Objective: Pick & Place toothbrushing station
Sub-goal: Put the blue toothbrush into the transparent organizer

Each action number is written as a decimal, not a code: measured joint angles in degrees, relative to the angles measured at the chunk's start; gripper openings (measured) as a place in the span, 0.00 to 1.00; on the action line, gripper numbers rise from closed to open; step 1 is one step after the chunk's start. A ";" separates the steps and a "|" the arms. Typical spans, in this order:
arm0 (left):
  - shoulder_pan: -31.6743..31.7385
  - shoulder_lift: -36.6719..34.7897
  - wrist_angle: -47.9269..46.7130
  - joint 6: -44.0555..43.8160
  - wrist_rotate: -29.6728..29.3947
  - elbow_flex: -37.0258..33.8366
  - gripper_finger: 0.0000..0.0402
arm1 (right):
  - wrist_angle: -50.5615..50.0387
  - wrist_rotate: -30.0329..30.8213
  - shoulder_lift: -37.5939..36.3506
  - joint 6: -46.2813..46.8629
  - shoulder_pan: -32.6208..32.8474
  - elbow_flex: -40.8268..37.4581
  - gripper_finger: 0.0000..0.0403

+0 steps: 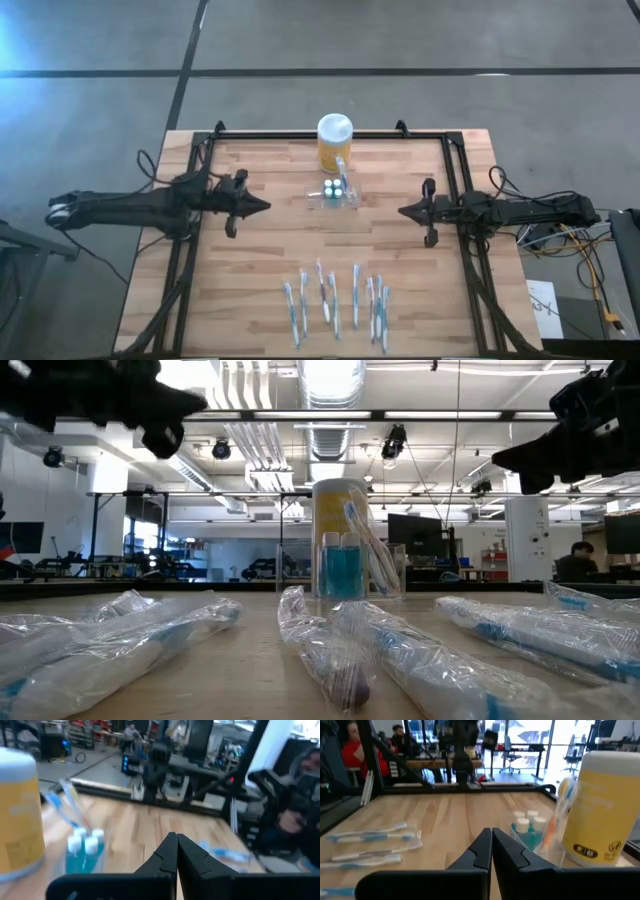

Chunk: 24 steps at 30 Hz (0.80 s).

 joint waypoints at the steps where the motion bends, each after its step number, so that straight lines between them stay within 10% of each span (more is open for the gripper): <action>1: -0.99 0.74 -2.16 -0.23 -2.08 2.59 0.01 | -0.27 0.01 0.01 -0.03 0.00 0.00 0.02; 12: -28.89 22.14 -58.73 -18.54 -50.67 45.05 0.00 | -0.35 0.09 -0.09 -4.79 0.00 0.02 0.02; 24: -47.79 45.44 -85.49 -49.14 -57.89 73.55 0.01 | 2.56 0.11 -0.13 -2.90 -0.02 0.02 0.02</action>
